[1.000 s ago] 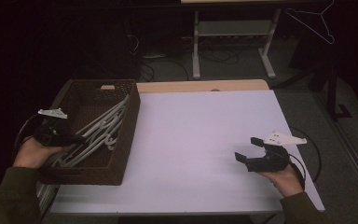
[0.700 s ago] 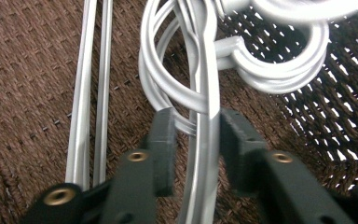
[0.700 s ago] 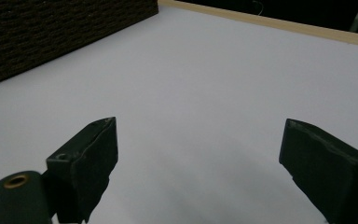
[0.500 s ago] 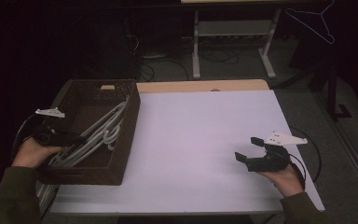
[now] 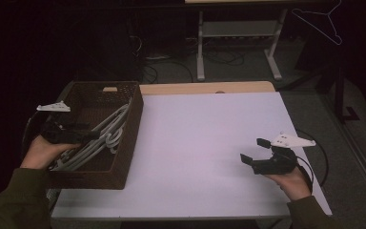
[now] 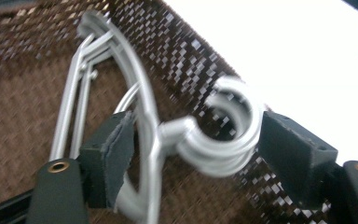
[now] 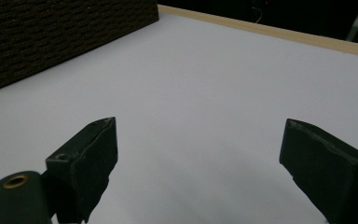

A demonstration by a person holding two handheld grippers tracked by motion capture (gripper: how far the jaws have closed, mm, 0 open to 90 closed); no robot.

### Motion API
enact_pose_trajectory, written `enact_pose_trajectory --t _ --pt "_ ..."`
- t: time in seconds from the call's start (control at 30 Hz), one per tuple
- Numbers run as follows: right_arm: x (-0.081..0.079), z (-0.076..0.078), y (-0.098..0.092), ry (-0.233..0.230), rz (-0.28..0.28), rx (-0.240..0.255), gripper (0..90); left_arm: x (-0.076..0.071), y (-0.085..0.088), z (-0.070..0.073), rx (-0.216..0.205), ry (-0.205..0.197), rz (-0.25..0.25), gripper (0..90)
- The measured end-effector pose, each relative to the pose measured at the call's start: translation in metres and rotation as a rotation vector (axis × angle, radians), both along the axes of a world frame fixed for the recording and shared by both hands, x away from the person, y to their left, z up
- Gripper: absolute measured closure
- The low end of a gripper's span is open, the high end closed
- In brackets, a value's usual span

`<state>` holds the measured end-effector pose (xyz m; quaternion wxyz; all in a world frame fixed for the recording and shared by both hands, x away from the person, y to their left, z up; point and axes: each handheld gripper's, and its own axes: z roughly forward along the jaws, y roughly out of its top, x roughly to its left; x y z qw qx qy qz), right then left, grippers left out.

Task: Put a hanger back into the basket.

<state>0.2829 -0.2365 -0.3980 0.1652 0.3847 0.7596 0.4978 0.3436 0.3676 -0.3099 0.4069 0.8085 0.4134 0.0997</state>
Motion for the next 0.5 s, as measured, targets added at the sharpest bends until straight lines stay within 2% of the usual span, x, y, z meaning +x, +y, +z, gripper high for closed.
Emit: enact_pose_trajectory --t 0.3,0.5 --pt "0.001 0.009 0.001 -0.033 0.007 0.01 10.5 -0.007 -0.035 0.013 -0.074 -0.091 -0.043 17.9" --pt "0.002 0.018 0.004 -0.059 0.013 0.03 9.7 -0.011 -0.061 0.016 -0.124 -0.142 -0.076 15.8"
